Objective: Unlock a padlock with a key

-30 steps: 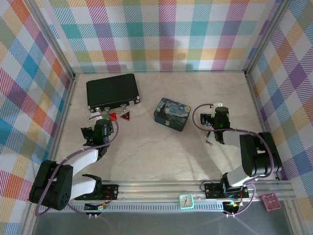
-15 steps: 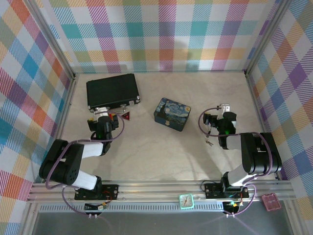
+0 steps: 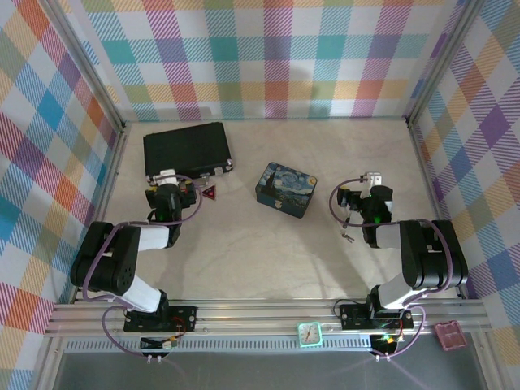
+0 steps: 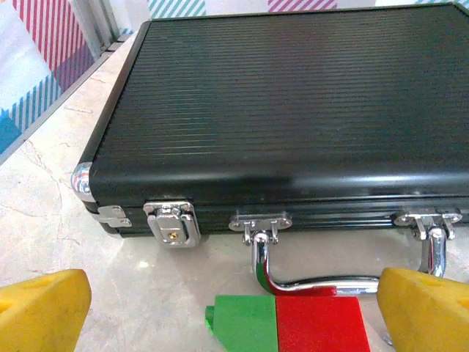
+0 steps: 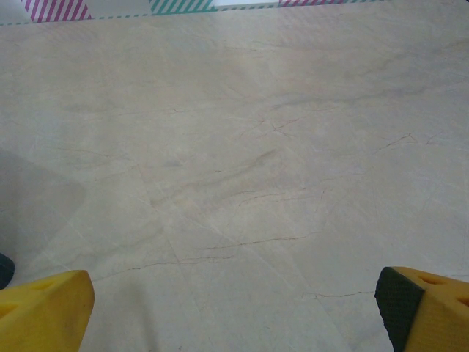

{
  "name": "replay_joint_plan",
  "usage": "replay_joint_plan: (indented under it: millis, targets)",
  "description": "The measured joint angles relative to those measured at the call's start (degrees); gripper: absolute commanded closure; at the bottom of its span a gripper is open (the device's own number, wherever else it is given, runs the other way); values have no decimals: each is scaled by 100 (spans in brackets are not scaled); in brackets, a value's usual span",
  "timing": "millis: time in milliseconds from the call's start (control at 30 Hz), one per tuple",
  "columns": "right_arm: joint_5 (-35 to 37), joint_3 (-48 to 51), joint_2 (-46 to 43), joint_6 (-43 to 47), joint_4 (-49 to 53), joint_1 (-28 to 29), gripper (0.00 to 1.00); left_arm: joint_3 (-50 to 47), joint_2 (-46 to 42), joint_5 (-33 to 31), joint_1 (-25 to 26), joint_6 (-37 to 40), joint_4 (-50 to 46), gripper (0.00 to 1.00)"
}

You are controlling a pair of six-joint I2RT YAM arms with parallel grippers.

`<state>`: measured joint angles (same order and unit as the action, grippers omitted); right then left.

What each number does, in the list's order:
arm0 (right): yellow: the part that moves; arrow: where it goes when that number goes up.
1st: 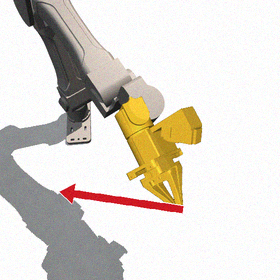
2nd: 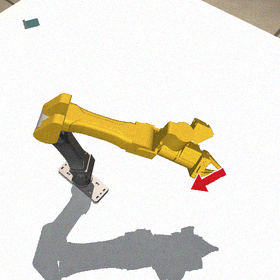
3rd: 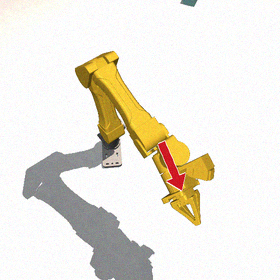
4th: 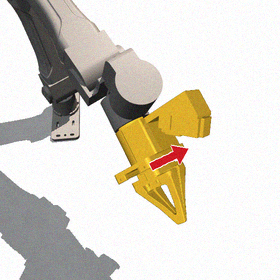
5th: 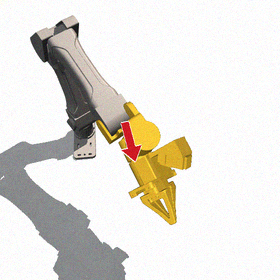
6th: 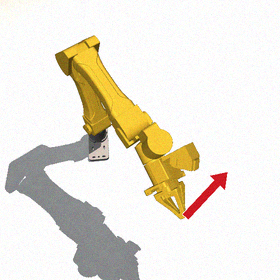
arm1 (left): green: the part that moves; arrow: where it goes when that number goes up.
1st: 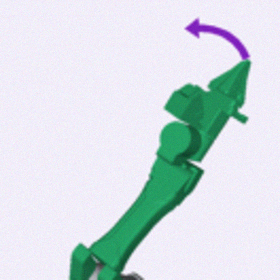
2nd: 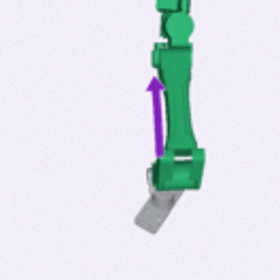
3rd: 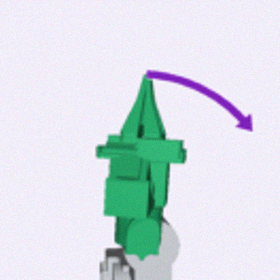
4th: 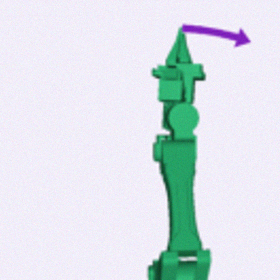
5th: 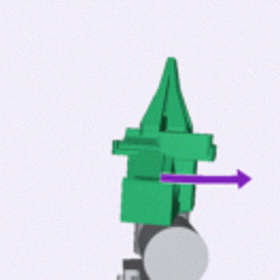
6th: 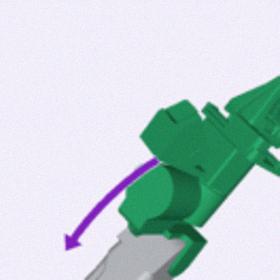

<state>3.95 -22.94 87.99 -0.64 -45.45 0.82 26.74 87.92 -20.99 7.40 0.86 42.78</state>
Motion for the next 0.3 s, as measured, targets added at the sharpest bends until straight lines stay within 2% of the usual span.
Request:
replay_joint_plan:
  millis: [300]
  targets:
    - [-15,0,0,-2,0,0,1,7,0,103,-7,-2,-219,0]
